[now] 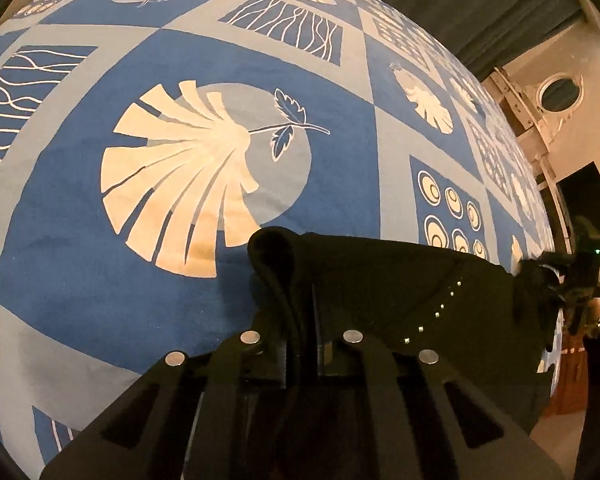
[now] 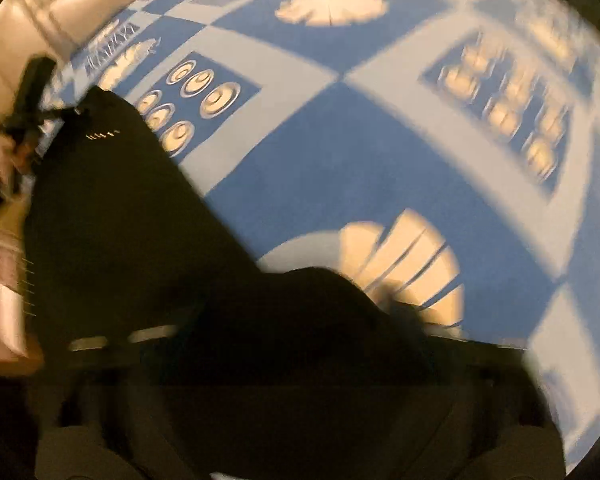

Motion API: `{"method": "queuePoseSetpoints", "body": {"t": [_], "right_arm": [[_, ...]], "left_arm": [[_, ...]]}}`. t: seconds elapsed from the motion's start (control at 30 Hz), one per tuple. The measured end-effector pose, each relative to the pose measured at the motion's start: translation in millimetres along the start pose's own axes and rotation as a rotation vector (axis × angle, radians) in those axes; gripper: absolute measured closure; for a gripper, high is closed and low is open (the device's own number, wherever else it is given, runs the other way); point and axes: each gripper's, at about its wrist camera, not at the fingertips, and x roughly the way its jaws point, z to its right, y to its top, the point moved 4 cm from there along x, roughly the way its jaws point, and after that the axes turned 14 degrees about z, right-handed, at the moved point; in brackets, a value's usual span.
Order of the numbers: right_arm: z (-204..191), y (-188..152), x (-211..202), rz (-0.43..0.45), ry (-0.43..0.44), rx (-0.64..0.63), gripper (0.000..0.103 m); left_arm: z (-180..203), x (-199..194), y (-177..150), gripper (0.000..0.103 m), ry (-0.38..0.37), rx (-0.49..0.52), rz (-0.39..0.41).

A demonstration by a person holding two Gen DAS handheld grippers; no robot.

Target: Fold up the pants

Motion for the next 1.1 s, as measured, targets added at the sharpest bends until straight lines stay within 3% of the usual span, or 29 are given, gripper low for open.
{"method": "queuePoseSetpoints", "body": {"t": [0.07,0.13,0.27,0.43,0.6,0.7,0.8,0.87,0.97,1.1], "right_arm": [[-8.6,-7.2,-16.3,0.051,-0.023,-0.030,0.076],[-17.0,-13.7,-42.7,0.142,-0.046,-0.032,0.080],[-51.7,-38.5,-97.1,0.323,-0.099,-0.064,0.083],[-122.1,-102.1,-149.4,0.486,-0.218,-0.184,0.084],[-169.5,-181.0,-150.0,0.515,-0.253,-0.211,0.084],[-185.9,-226.2,-129.4,0.436,-0.244,-0.202,0.083],[-193.0,-257.2,-112.0,0.358,-0.213,-0.151,0.073],[-199.0,-267.8,-113.7,0.359,-0.186,-0.087,0.059],[-198.4,-270.6,-131.2,0.444,-0.098,0.122,0.037],[-173.7,-278.7,-146.5,0.553,0.035,0.507,0.031]], "left_arm": [[5.5,-1.6,-0.2,0.096,0.016,0.037,0.018],[8.6,-6.3,0.8,0.096,0.020,0.033,0.046],[18.3,-33.6,3.4,0.096,-0.048,0.012,0.139],[34.6,-86.7,-4.3,0.096,-0.160,0.005,0.239],[34.5,-144.4,-49.8,0.096,-0.229,0.006,0.275],[18.3,-161.8,-99.0,0.094,-0.211,0.007,0.224],[2.1,-166.4,-143.3,0.084,-0.171,-0.027,0.152],[-7.2,-169.5,-172.8,0.084,-0.126,-0.035,0.105],[-11.5,-178.4,-202.6,0.084,-0.070,-0.072,0.097],[-6.9,-189.8,-212.8,0.084,-0.047,-0.157,0.144]]}}
